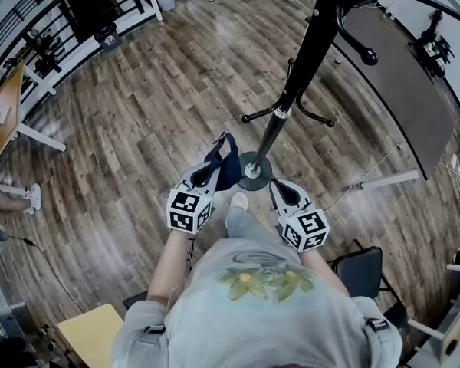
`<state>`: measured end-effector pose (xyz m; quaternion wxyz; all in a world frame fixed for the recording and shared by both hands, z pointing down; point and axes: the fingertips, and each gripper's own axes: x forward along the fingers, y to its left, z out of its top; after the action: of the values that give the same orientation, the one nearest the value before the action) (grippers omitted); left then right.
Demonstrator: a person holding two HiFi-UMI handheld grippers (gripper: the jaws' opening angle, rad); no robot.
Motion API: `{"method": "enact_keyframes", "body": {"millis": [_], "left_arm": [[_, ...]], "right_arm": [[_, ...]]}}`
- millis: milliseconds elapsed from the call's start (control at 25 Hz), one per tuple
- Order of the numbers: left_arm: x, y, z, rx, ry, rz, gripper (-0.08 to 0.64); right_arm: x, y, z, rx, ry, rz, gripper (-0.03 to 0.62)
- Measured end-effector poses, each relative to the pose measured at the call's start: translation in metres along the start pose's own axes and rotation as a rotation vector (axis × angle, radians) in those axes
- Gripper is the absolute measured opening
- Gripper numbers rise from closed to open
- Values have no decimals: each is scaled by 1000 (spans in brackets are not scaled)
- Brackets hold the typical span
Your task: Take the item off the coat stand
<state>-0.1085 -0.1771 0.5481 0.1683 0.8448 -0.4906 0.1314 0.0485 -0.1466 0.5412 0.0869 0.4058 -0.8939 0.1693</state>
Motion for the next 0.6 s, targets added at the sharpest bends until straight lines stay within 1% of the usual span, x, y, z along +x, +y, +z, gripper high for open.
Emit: {"method": "enact_keyframes", "body": {"millis": [600], "left_arm": [[-6, 0, -2, 0, -2, 0, 29]], "right_arm": [[-1, 8, -2, -6, 6, 8, 6]]}}
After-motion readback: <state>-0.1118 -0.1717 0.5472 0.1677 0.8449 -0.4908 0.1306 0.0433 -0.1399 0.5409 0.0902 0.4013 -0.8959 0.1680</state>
